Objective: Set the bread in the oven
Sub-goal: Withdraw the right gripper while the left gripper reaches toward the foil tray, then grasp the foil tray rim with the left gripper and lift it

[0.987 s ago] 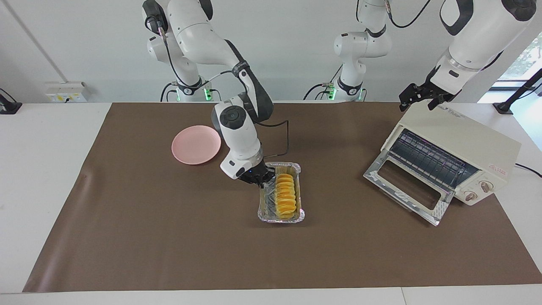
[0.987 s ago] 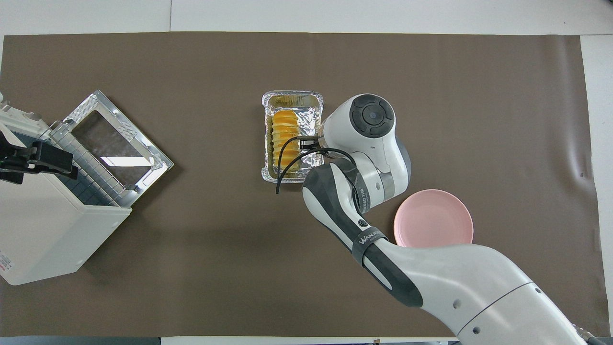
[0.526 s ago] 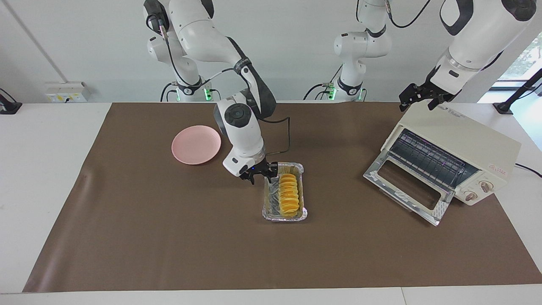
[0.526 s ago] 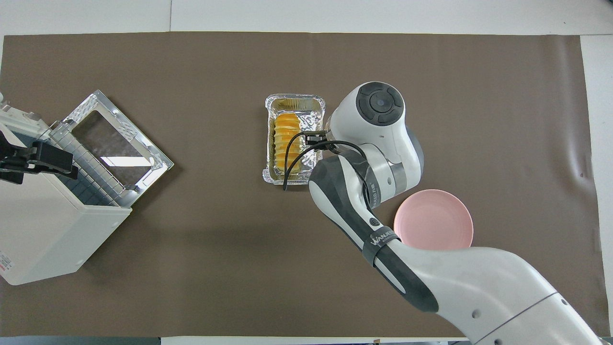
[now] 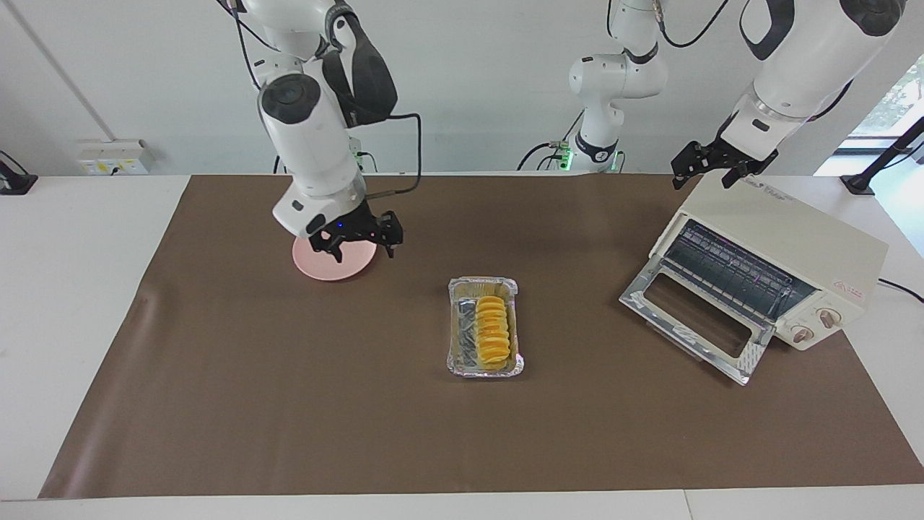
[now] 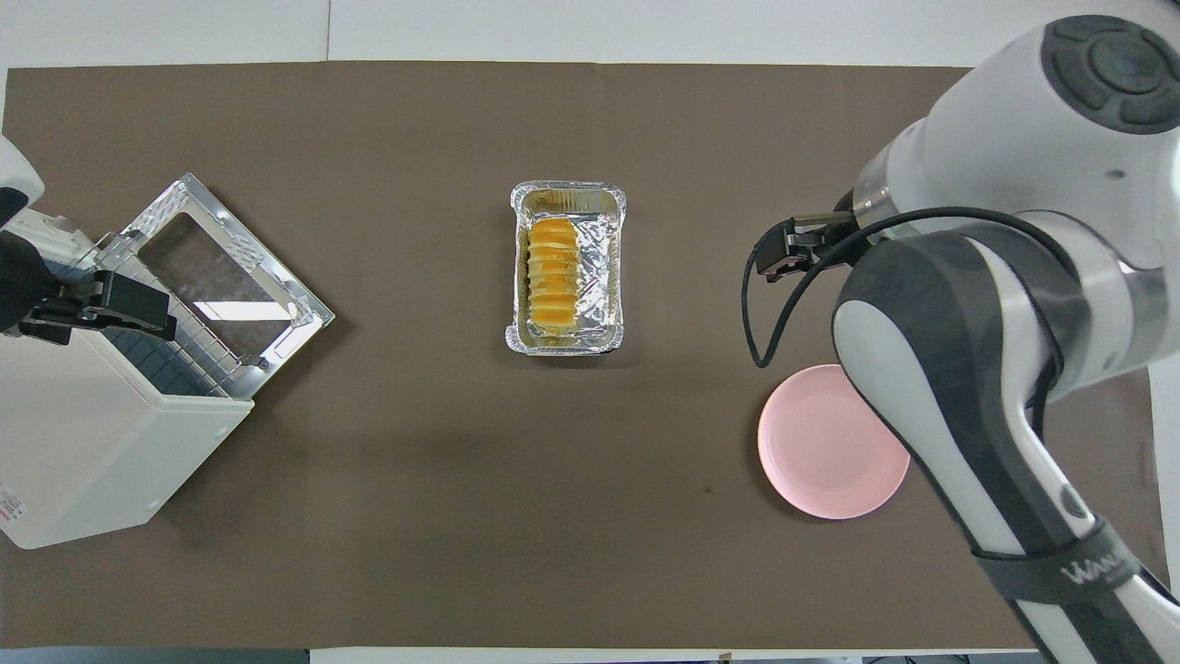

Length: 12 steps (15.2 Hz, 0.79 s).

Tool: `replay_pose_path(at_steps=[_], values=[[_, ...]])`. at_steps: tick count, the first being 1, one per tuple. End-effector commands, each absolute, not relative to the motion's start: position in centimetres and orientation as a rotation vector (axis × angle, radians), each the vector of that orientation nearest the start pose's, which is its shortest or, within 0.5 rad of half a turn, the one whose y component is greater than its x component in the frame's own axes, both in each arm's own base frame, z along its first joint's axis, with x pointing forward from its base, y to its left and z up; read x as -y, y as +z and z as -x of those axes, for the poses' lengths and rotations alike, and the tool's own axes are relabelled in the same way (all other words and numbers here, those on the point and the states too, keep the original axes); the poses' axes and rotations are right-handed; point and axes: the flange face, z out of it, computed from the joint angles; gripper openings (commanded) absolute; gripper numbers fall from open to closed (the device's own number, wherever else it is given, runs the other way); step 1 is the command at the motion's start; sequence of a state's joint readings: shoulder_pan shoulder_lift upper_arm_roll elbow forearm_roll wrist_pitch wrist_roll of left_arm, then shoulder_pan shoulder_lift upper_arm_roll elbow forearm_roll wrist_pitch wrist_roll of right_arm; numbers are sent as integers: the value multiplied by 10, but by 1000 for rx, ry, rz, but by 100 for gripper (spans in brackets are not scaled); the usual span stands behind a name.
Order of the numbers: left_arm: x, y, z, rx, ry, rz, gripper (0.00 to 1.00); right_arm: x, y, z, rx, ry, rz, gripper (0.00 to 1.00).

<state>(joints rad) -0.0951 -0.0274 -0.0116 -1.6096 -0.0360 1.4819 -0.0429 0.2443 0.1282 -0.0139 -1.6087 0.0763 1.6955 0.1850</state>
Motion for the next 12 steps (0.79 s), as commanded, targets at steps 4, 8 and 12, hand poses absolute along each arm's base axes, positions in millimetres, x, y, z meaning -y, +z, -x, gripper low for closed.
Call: replay_pose_path(at_steps=[4,8,12], values=[[167,572,-592,-132,211,3182,100,-51,578,-553,79,93,3123,100],[248,528,-641,-19,235,3200,100,-25,576,-554,32,108,3151,100],[356,493,-616,94,52,3264,100,-20,575,-552,13,130,3151,100]])
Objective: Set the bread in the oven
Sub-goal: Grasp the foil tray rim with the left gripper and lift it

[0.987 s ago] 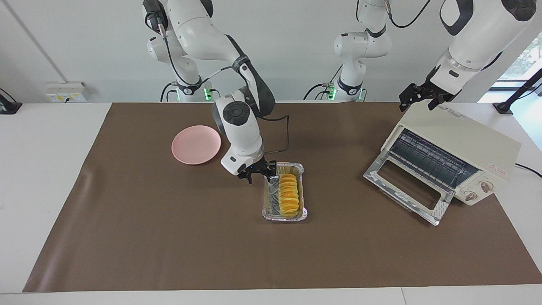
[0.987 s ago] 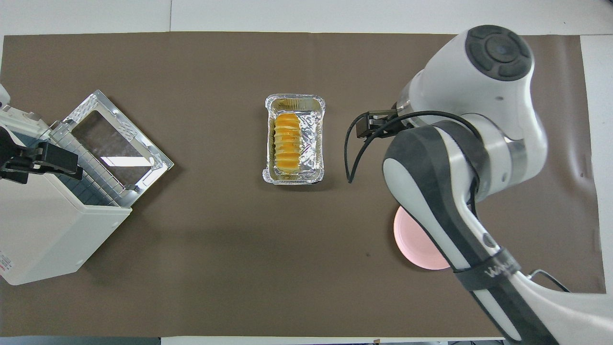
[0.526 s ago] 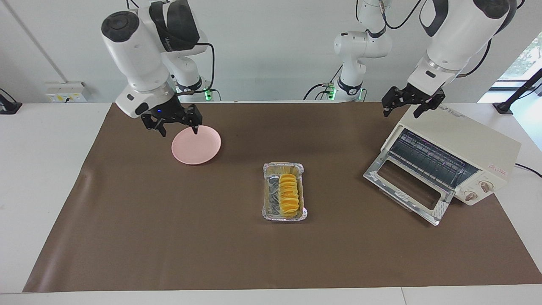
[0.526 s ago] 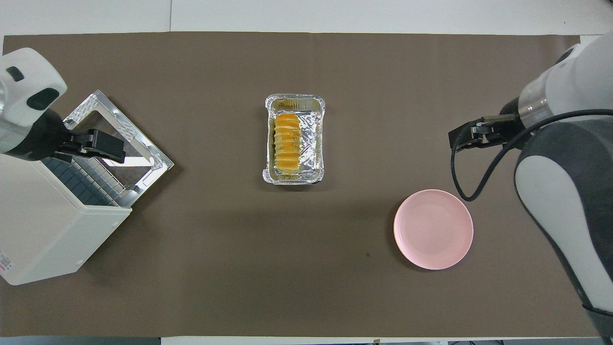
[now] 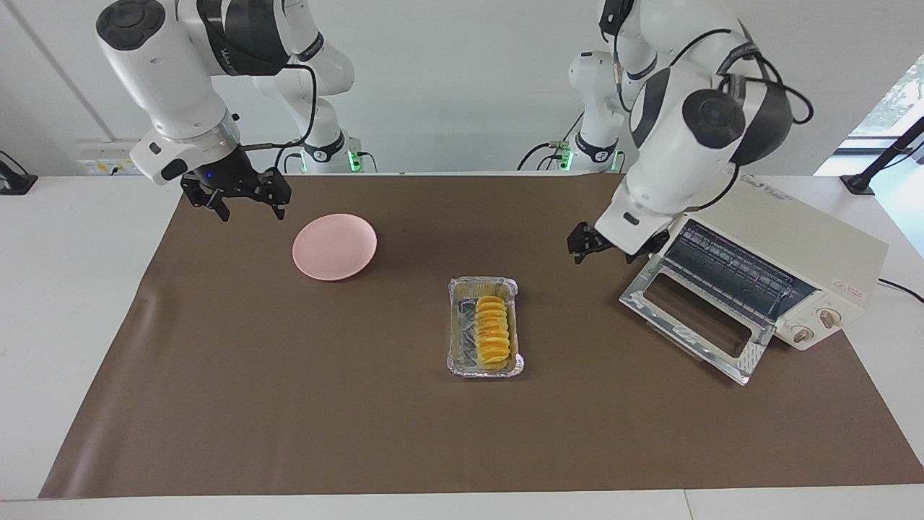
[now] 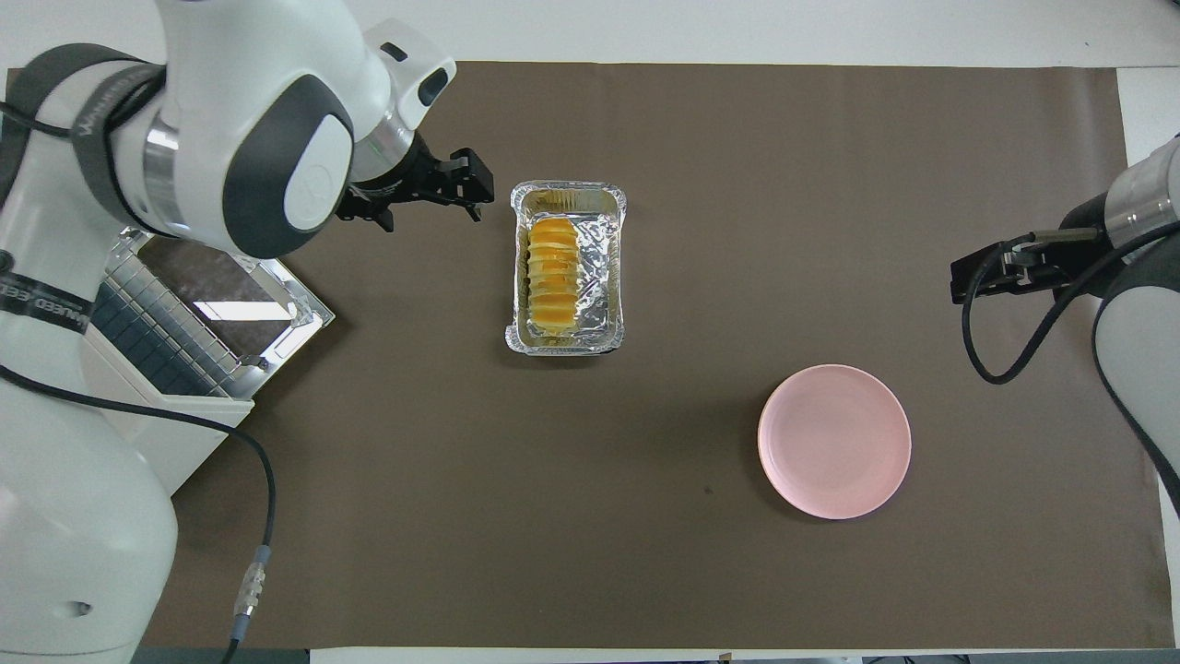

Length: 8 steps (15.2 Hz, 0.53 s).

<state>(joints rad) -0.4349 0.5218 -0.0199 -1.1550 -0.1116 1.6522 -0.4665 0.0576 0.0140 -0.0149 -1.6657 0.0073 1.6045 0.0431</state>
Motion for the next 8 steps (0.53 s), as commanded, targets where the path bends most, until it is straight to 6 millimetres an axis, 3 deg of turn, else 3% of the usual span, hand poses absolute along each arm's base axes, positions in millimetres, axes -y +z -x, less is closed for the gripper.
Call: replay_pose_path(at_steps=[1,4,8], values=[[369,484,-611,81,49,3271,100,-19,574,-553,8,128,3151,100],[425,435,-591,36,76,3250,100,-10,574,-553,-18,130,3150,100],[450,375,-585,28,56,3216,100,-11,582,-549,-14,111,3151,100]])
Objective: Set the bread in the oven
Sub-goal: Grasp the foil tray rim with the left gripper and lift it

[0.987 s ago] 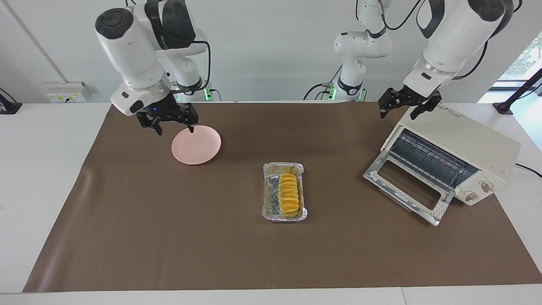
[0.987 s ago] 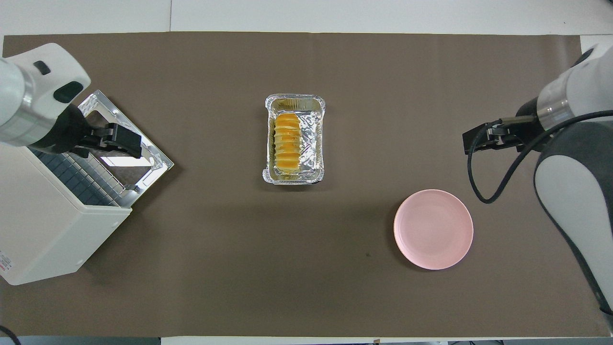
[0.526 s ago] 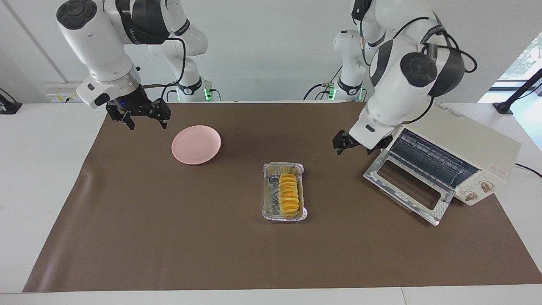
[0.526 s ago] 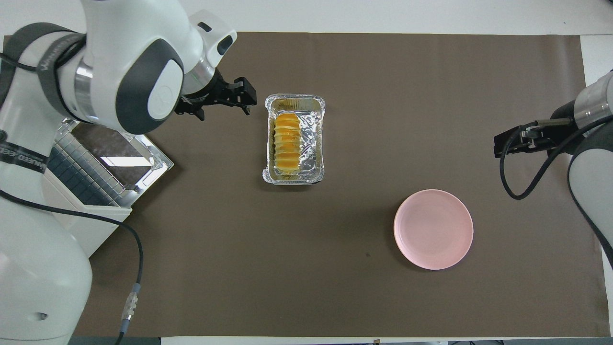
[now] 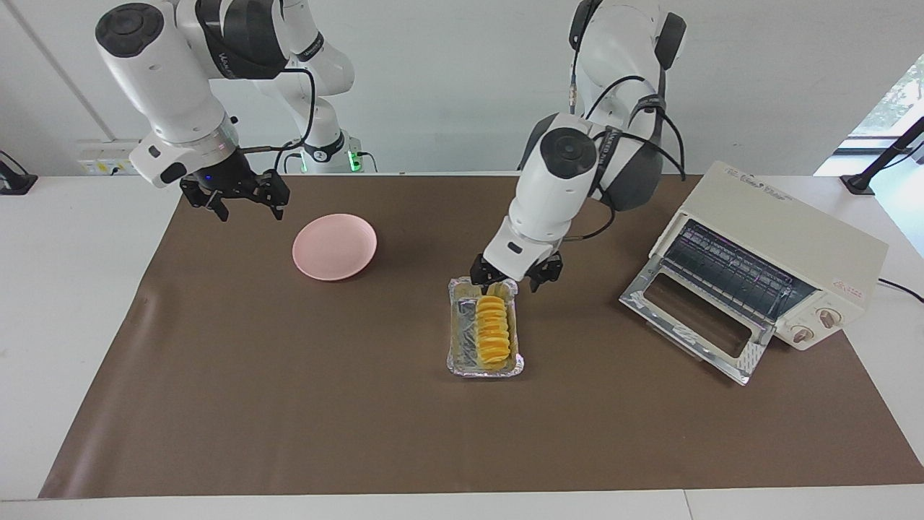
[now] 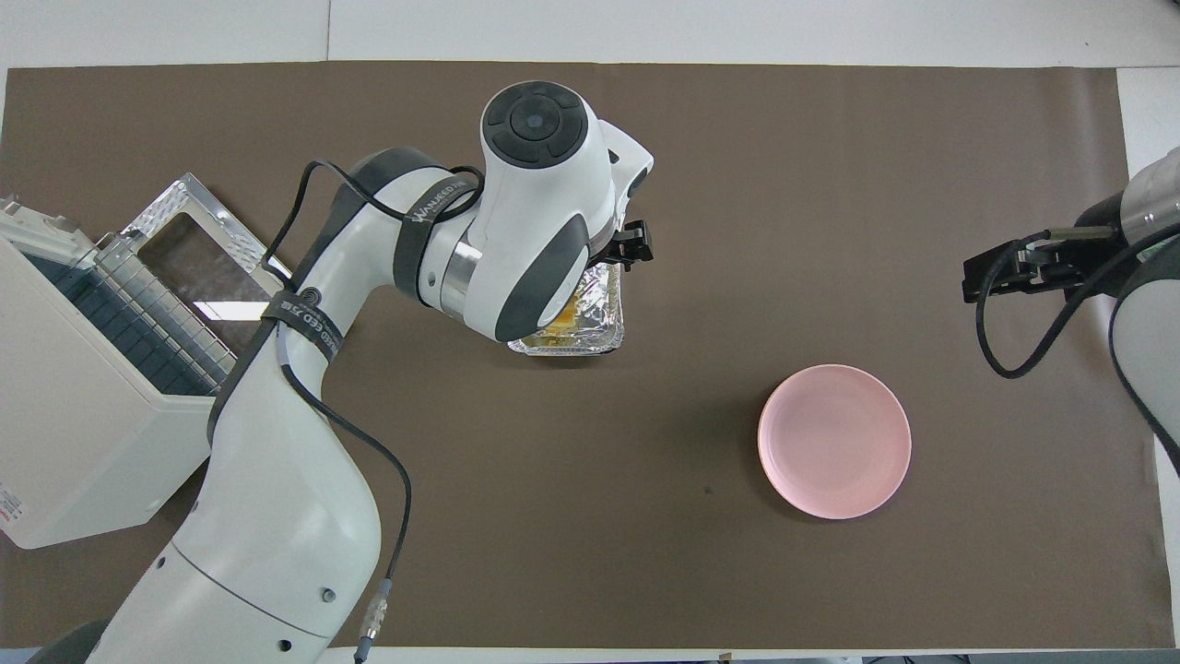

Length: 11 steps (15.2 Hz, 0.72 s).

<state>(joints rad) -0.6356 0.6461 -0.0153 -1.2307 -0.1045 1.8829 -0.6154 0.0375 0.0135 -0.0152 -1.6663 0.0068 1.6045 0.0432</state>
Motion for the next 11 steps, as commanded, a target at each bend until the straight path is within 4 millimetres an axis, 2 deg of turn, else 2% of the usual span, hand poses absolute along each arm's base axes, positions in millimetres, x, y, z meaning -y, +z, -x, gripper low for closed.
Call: replay_pose_path(at_steps=[1,3,4,9,11], values=[[449,363,-584,35,55,3217,100,-14,585,-548,-4,104,3151,100],[469,341,-571,39,78,3202,100,-14,585,-547,-4,103,3151,100],[472,336,-570,70,76,3202,100,-13,586,-547,-7,101,3149,100],[487,335,-558,124,71,3201,99,-13,586,-547,-7,101,3149,100],[491,330,-552,150,74,3198,90,-13,586,-547,-9,101,3149,100]])
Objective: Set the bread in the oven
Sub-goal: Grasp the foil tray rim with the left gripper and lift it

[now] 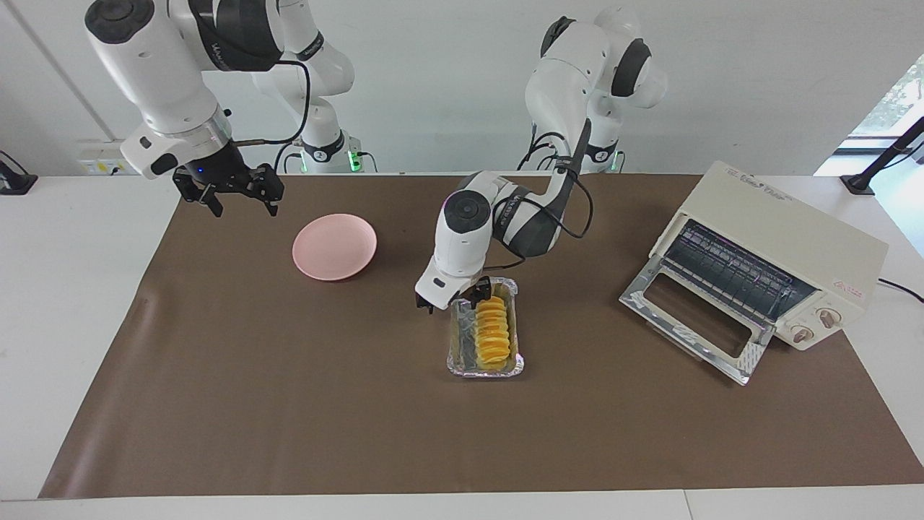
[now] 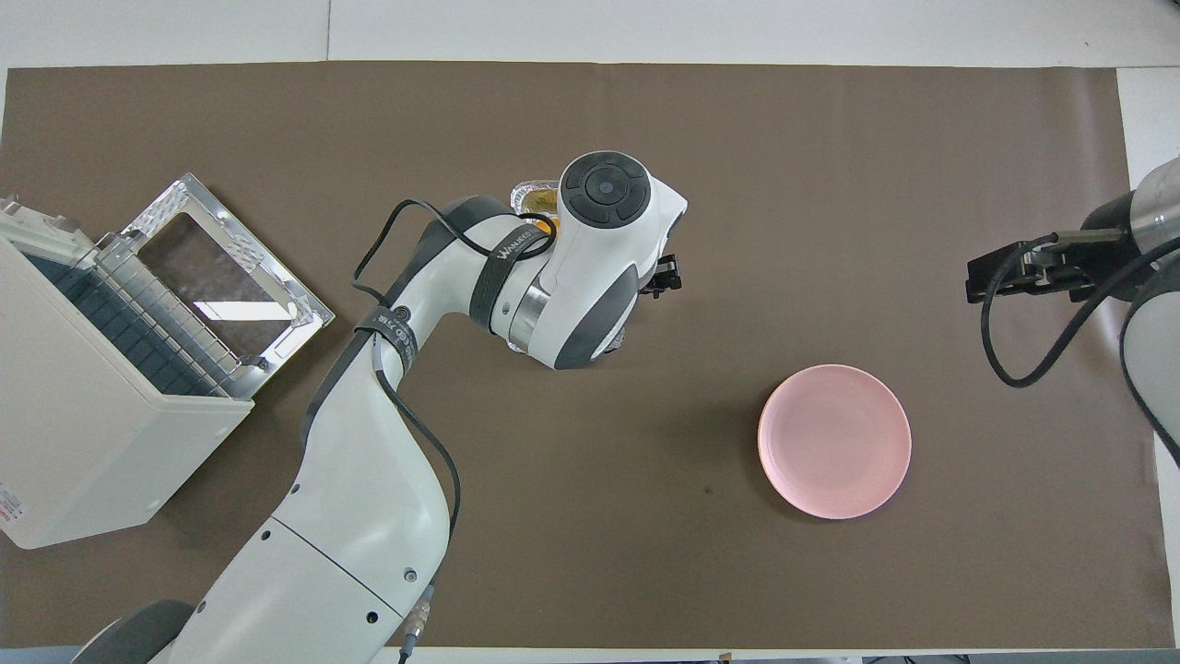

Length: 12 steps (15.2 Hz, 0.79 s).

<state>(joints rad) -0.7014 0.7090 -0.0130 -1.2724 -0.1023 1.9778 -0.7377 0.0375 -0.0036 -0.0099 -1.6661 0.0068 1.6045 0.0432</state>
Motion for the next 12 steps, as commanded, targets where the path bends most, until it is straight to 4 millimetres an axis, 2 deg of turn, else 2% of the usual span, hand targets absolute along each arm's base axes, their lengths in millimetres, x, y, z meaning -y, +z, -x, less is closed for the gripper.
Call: replay_pose_path(at_steps=[1,4,5,6,9,10,11,12], values=[[491,326,-551,165,79,3194,87,-13,586,-547,-9,101,3149,100],[490,319,-552,177,51,3210,70,-13,586,-547,-7,99,3149,100],[489,320,-554,184,43,3216,69,-13,586,-547,-7,101,3149,100],[489,321,-555,191,43,3220,52,-13,586,-547,-9,99,3149,100],[483,319,-559,210,38,3212,40,-13,586,-547,-9,101,3149,100],[482,318,-559,212,42,3208,26,-13,586,-547,-9,101,3149,100],[481,318,-560,214,43,3206,7,-13,586,-547,-7,101,3149,100],[480,317,-560,216,46,3204,0,-13,586,-547,-9,101,3149,100]])
